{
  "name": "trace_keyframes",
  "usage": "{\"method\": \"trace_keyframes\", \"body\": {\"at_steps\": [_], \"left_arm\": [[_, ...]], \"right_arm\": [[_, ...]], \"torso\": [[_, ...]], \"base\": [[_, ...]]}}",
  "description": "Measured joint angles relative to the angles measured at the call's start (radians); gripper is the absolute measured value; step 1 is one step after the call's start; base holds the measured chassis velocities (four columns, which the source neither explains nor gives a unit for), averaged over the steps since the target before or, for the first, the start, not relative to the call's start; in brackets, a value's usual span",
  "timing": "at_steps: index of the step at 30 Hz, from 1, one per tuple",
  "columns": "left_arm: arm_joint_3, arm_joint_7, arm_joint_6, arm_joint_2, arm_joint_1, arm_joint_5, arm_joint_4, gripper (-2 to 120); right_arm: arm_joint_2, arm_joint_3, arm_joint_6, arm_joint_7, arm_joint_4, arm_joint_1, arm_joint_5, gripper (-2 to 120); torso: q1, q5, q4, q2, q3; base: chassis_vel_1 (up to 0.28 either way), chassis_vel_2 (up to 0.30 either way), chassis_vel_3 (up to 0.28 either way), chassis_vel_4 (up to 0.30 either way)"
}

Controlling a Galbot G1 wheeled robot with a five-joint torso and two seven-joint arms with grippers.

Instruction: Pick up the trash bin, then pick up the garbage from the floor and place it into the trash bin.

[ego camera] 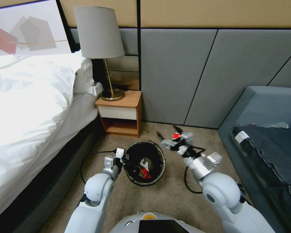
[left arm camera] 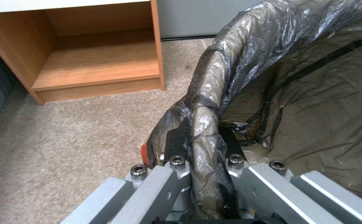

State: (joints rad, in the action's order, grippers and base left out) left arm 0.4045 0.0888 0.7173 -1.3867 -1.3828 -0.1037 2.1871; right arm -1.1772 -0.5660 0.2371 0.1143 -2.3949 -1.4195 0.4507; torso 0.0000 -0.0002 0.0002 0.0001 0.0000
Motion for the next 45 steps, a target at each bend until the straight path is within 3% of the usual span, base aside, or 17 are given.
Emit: {"method": "trace_keyframes", "body": {"at_steps": [6,13,23,25,31,40,45], "left_arm": [[0.004,0.004,0.0,0.0,-0.001,0.0,0.003,1],[0.002,0.005,-0.001,-0.003,-0.001,0.001,0.003,1],[0.0,0.005,-0.002,-0.004,0.0,0.0,0.003,1],[0.001,0.005,-0.002,-0.004,0.0,0.0,0.004,1],[0.004,0.005,-0.003,-0.003,-0.001,-0.001,0.005,1],[0.003,0.006,-0.013,-0.005,-0.001,-0.005,0.005,1],[0.007,0.003,-0.021,-0.005,-0.007,-0.012,0.006,1]], "right_arm": [[-0.143,-0.162,-0.096,0.003,0.084,-0.098,-0.158,100],[-0.224,-0.246,-0.171,-0.03,0.111,-0.194,-0.237,100],[-0.313,-0.228,-0.258,-0.047,0.123,-0.263,-0.332,100],[-0.364,-0.19,-0.317,-0.047,0.137,-0.305,-0.391,100],[-0.402,-0.167,-0.344,-0.042,0.142,-0.336,-0.415,100],[-0.405,-0.179,-0.346,-0.03,0.145,-0.335,-0.417,100],[-0.402,-0.189,-0.338,-0.037,0.169,-0.331,-0.415,100]], "torso": [[0.0,0.0002,-0.0002,0.0,0.0],[0.0,0.0002,-0.0003,0.0,0.0],[0.0,0.0001,-0.0002,0.0,0.0],[0.0,0.0001,-0.0004,0.0,0.0],[0.0,0.0001,0.0001,0.0,0.0],[0.0,0.0002,-0.0006,0.0,0.0],[0.0,0.0002,0.0003,0.0,0.0]], "base": [[0.0,0.0,0.0,0.0],[-0.046,-0.036,-0.041,-0.047],[-0.087,-0.093,-0.089,-0.084],[-0.11,-0.11,-0.124,-0.117],[-0.108,-0.111,-0.125,-0.125],[-0.109,-0.112,-0.092,-0.098],[-0.011,-0.009,-0.005,-0.003]]}}
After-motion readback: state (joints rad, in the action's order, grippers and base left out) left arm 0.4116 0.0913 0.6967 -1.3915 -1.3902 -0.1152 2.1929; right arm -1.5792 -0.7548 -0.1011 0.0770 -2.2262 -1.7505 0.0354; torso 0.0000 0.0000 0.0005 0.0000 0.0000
